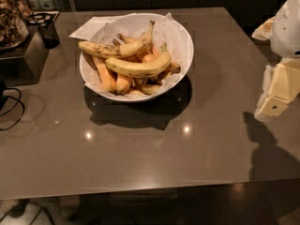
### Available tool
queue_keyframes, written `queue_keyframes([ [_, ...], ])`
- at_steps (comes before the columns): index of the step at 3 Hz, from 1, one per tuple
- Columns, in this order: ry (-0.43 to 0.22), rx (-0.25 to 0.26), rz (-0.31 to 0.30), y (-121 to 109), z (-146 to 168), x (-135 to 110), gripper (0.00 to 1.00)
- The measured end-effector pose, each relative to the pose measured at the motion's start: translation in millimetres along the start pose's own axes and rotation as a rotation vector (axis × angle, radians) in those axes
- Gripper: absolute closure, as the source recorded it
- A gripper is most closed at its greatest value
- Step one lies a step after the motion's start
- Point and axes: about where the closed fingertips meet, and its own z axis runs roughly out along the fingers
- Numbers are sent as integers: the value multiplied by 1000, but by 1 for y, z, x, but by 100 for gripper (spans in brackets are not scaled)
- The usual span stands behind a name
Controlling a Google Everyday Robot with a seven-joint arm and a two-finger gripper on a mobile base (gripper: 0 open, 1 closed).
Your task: Pick banana from white bowl
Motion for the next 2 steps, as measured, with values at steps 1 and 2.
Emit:
queue_keyframes([
  [1, 0, 0, 0, 0, 0, 0, 0],
  [2, -7, 2, -10, -1, -2, -4, 0],
])
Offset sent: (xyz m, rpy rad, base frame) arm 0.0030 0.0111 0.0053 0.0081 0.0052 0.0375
